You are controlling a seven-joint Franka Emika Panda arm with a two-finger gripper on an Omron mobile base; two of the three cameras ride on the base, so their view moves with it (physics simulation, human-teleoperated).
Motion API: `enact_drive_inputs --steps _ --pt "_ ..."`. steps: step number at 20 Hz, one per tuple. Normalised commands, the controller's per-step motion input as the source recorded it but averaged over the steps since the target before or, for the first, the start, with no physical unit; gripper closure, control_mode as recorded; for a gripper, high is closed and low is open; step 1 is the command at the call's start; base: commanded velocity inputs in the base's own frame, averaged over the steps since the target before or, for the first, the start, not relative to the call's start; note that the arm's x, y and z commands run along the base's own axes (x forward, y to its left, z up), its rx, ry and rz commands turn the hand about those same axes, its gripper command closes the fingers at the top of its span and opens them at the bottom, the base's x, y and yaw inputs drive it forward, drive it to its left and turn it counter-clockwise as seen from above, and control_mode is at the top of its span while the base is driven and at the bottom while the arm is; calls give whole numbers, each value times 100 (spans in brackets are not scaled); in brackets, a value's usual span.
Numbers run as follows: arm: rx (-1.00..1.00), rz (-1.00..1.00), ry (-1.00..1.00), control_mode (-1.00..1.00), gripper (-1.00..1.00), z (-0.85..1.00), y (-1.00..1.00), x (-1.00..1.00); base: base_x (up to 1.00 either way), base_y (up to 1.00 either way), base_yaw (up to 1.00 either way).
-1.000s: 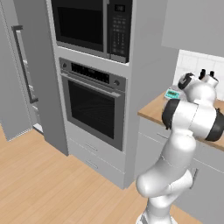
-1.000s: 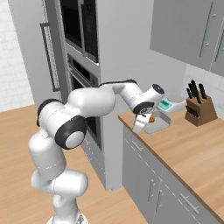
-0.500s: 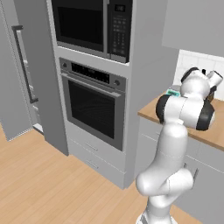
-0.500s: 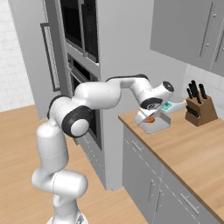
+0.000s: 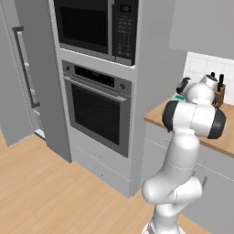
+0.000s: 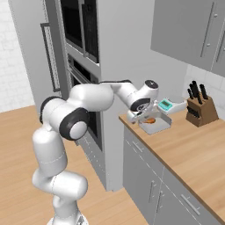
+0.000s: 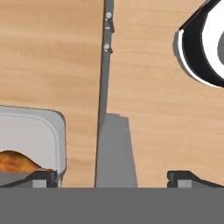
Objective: Take the meat container that has the chicken drumstick and place it on the second highest rack of the freezer. Then take the vegetable container that has the corn and lime and place it on the highest rack of the freezer.
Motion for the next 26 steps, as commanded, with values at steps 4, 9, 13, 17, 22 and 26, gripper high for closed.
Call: enact_drive_inputs --steps 4,9,13,17,22,26 --pt "-23 -1 20 -100 -100 -3 -1 54 0 0 0" --pt "-15 0 9 -100 -100 0 -9 13 0 0 0" --pt "1 -6 0 -100 -100 -2 -22 -23 0 0 0" --pt "3 -2 1 -100 -100 -12 -25 -7 0 0 0" --pt "2 0 8 -100 -100 -27 -26 5 0 0 0" --pt "0 0 8 -100 -100 -29 -9 5 0 0 0"
